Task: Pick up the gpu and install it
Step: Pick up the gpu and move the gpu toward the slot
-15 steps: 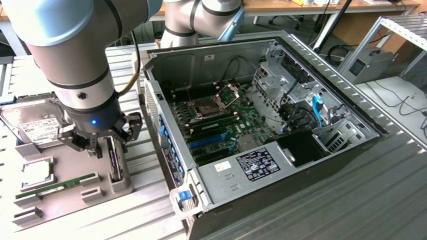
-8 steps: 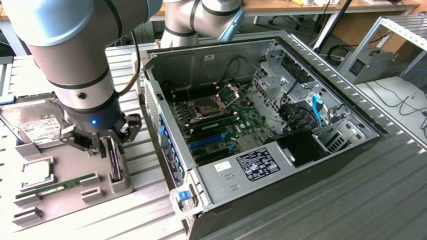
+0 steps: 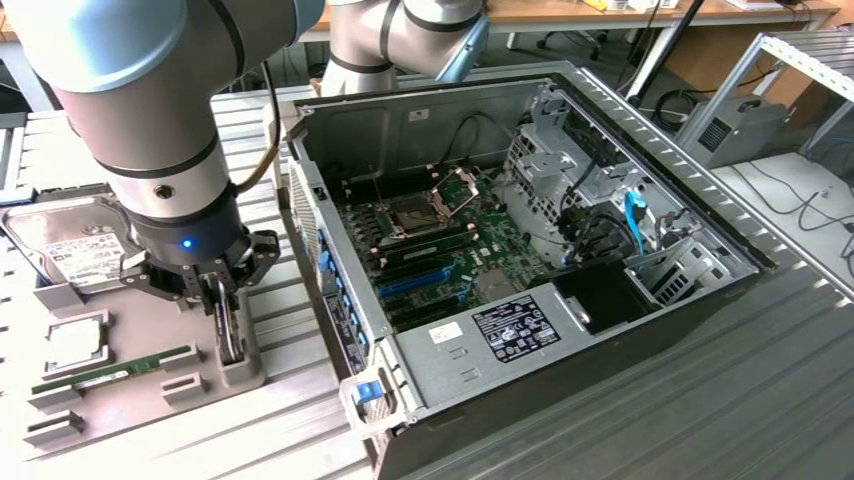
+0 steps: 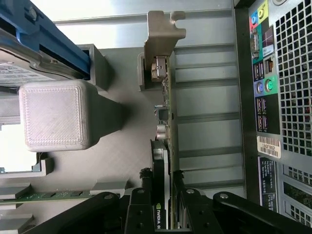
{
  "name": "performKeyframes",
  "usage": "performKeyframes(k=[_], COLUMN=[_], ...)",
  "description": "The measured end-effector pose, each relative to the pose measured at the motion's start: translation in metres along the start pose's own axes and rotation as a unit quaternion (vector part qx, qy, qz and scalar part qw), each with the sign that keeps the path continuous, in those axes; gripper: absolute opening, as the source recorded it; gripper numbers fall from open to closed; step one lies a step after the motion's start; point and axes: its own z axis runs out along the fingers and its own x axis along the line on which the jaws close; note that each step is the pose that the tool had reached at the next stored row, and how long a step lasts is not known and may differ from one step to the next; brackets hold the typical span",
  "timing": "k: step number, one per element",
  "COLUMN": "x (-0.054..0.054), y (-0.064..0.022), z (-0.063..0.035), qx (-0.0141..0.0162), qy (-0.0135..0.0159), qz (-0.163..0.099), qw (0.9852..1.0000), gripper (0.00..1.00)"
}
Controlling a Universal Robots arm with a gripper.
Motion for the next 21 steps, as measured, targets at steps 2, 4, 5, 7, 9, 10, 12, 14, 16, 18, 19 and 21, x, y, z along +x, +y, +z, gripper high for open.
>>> performKeyframes(k=[2, 4, 5, 7, 9, 10, 12, 14, 16, 18, 19, 21], x=[0.0, 0.0, 0.0, 0.0, 0.0, 0.0, 0.0, 0.0, 0.0, 0.0, 0.0, -0.0001], y=[0.0, 0.0, 0.0, 0.0, 0.0, 0.0, 0.0, 0.0, 0.0, 0.0001, 0.0001, 0.0002], z=[0.0, 0.0, 0.0, 0.0, 0.0, 0.0, 0.0, 0.0, 0.0, -0.0008, -0.0014, -0.0039], qx=[0.0, 0.0, 0.0, 0.0, 0.0, 0.0, 0.0, 0.0, 0.0, 0.0, 0.0, 0.0], qy=[0.0, 0.0, 0.0, 0.0, 0.0, 0.0, 0.0, 0.0, 0.0, 0.0, 0.0, 0.0], qz=[0.0, 0.0, 0.0, 0.0, 0.0, 0.0, 0.0, 0.0, 0.0, 0.0, 0.0, 0.0], qw=[1.0, 1.0, 1.0, 1.0, 1.0, 1.0, 1.0, 1.0, 1.0, 1.0, 1.0, 1.0], gripper=[0.27, 0.27, 0.27, 0.27, 0.27, 0.27, 0.27, 0.27, 0.27, 0.27, 0.27, 0.27])
